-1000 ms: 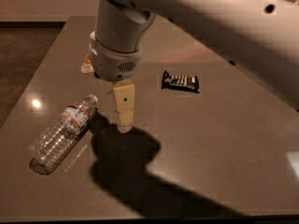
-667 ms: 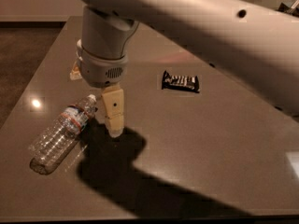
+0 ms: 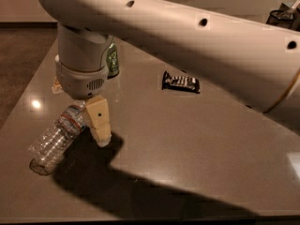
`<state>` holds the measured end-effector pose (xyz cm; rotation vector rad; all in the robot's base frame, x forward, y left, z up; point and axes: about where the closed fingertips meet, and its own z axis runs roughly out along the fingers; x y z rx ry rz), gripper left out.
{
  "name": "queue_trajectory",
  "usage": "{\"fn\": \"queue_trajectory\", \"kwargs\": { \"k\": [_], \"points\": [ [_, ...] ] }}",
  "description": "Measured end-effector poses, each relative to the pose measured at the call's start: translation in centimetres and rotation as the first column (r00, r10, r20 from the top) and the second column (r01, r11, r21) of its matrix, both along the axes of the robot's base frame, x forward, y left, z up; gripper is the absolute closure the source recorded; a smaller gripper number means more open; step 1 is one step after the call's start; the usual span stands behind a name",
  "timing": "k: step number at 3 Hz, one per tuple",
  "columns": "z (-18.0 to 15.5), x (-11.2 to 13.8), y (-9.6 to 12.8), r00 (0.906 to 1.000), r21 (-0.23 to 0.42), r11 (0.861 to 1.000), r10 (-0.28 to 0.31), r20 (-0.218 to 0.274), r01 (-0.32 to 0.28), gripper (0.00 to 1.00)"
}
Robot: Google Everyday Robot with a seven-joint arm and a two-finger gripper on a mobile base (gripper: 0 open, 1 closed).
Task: Pick water bottle
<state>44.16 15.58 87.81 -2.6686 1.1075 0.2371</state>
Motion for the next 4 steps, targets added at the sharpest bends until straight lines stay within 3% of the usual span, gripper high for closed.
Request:
{"fn": "queue_trajectory", "kwargs": {
  "k": [2,4],
  "points": [
    [-1.96,-0.6,1.28,0.999,-0.075,0.996,0.045,0.001,-0.045,0.01],
    [-1.57,-1.22,1.05,0.9984,-0.105,0.993,0.057,-0.007,-0.057,0.46]
  ]
}}
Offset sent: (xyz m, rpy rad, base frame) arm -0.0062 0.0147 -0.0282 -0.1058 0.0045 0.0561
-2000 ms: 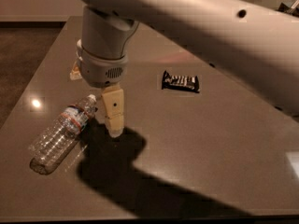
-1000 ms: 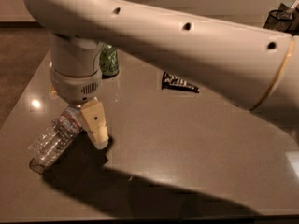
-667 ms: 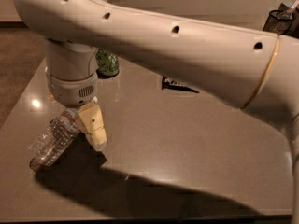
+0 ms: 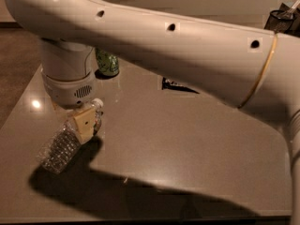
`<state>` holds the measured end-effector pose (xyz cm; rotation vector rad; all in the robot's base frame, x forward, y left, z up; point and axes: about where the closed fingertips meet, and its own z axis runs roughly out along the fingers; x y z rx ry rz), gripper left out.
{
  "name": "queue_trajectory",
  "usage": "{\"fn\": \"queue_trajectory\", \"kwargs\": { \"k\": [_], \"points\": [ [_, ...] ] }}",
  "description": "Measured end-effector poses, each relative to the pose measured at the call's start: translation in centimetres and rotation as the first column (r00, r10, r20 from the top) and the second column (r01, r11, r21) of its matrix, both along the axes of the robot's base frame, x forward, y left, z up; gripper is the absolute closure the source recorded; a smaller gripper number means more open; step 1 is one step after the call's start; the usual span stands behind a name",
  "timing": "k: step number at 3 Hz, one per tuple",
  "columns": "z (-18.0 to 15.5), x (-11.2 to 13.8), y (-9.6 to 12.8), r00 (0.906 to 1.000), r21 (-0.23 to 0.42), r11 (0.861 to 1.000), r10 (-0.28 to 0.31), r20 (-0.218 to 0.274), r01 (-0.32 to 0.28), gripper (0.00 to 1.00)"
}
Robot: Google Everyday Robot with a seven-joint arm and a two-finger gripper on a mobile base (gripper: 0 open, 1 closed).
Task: Pick water bottle
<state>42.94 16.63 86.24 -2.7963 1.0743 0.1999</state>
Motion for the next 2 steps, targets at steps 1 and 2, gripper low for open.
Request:
{"fn": "queue_trajectory", "kwargs": {
  "k": [1,2],
  "points": [
    [0.6,0.0,-0.6,1.0,0.004,1.0,-0.004,-0.003,0.004,0.69],
    [2.0,0.7,-1.7,0.9997,0.031,0.999,-0.02,-0.013,0.021,0.93]
  ]
}}
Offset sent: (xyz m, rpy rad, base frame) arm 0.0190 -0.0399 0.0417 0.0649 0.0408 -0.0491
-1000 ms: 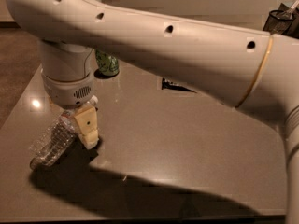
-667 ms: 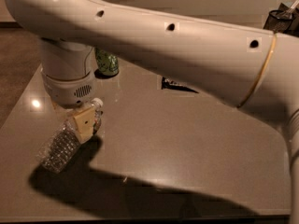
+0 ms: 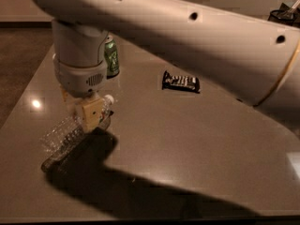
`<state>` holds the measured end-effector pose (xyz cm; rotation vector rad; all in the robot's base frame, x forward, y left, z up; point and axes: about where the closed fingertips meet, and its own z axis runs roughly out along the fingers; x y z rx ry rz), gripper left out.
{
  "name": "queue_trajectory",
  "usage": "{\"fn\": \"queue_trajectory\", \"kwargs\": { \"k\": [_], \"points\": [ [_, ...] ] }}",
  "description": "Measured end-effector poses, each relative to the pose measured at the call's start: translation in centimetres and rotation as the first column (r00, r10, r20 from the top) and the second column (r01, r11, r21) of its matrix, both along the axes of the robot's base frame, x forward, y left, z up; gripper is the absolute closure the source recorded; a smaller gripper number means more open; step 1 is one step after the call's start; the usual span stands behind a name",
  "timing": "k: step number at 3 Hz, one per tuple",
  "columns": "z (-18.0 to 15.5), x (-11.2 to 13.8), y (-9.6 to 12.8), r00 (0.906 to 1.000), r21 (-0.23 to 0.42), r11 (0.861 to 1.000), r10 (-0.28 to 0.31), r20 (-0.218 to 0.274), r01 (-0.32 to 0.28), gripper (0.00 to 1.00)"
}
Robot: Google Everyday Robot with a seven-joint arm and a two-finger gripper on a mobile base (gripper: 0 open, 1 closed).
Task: Pick water bottle
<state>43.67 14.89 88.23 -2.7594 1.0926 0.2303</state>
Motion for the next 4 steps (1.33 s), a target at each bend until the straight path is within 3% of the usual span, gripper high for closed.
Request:
{"fn": "queue_trajectory", "kwargs": {
  "k": [1,3,4],
  "points": [
    [2.7,1.0,-1.3,0.9997,0.061,0.998,-0.022,-0.009,0.022,1.0],
    [9.5,1.4,-4.0,0.9998,0.199,0.98,-0.017,0.007,0.015,1.0],
    [10.4,1.5,-3.9,0.9997,0.224,0.974,-0.015,0.018,0.011,1.0]
  ]
}}
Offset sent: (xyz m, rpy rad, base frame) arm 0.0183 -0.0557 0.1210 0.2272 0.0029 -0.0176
